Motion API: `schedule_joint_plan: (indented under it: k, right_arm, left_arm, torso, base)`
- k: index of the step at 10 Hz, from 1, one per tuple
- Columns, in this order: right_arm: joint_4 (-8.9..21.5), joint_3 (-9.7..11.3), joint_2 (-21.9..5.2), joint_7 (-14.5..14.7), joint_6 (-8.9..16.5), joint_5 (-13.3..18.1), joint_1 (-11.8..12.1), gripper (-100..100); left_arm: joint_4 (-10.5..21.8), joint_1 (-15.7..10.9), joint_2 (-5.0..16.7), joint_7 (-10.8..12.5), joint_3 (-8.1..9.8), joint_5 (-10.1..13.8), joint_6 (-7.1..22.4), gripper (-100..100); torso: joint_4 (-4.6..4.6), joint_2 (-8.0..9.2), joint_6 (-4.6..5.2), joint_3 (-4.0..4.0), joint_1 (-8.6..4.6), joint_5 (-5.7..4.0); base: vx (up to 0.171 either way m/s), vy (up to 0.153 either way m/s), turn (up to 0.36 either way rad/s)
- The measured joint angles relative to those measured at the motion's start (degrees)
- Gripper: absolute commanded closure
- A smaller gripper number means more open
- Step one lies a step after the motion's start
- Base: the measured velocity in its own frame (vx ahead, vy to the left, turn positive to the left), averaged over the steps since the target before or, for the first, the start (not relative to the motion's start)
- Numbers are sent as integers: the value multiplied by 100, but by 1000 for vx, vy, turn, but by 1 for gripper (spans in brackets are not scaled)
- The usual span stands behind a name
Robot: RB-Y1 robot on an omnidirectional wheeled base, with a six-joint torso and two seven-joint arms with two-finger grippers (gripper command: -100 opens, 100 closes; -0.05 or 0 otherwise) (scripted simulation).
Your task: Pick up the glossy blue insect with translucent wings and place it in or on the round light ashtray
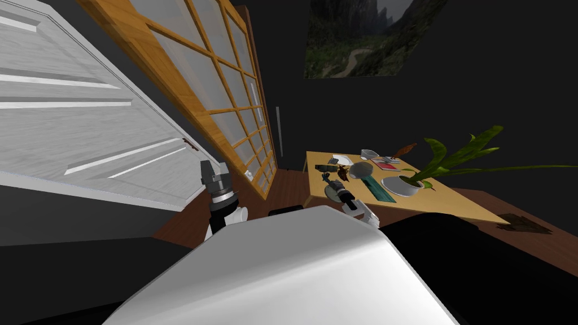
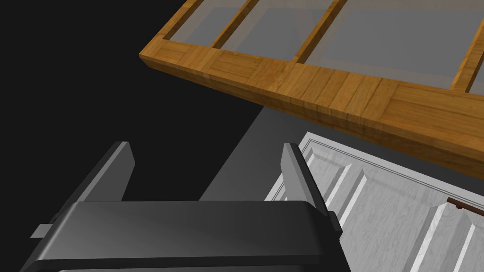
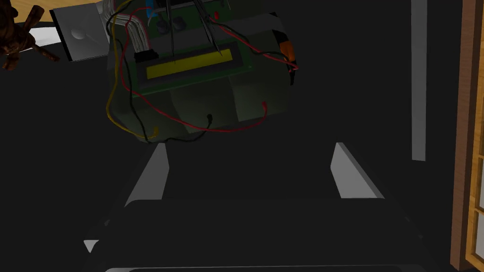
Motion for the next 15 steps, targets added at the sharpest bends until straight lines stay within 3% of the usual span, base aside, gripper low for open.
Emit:
schedule_joint_plan:
  k: [12, 13, 14, 15]
  right_arm:
    - [1698, 131, -310, 463, 141, 495, -362, -100]
    - [1709, 136, -313, 472, 145, 501, -368, 0]
    - [1707, 135, -313, 471, 145, 500, -368, -100]
    - [1800, 107, -265, 488, 222, 523, -509, -100]
  left_arm:
    - [0, 1, 1, 0, 1, 0, 0, 0]
    - [0, 1, 1, 0, 1, 0, 0, 0]
    - [0, 0, 0, 0, 0, 0, 0, 0]
    - [0, -2, 0, 0, 0, 0, 0, 0]
  torso:
    - [-9, -46, -3, -26, -24, -4]
    - [-7, -26, 0, -16, -16, -4]
    - [-2, -6, 0, -4, -7, -1]
    - [5, 27, -4, 14, -16, -3]
  base:
    - [77, -5, 37]
    - [12, -6, 0]
    - [-90, -41, 166]
    - [-113, -52, 109]
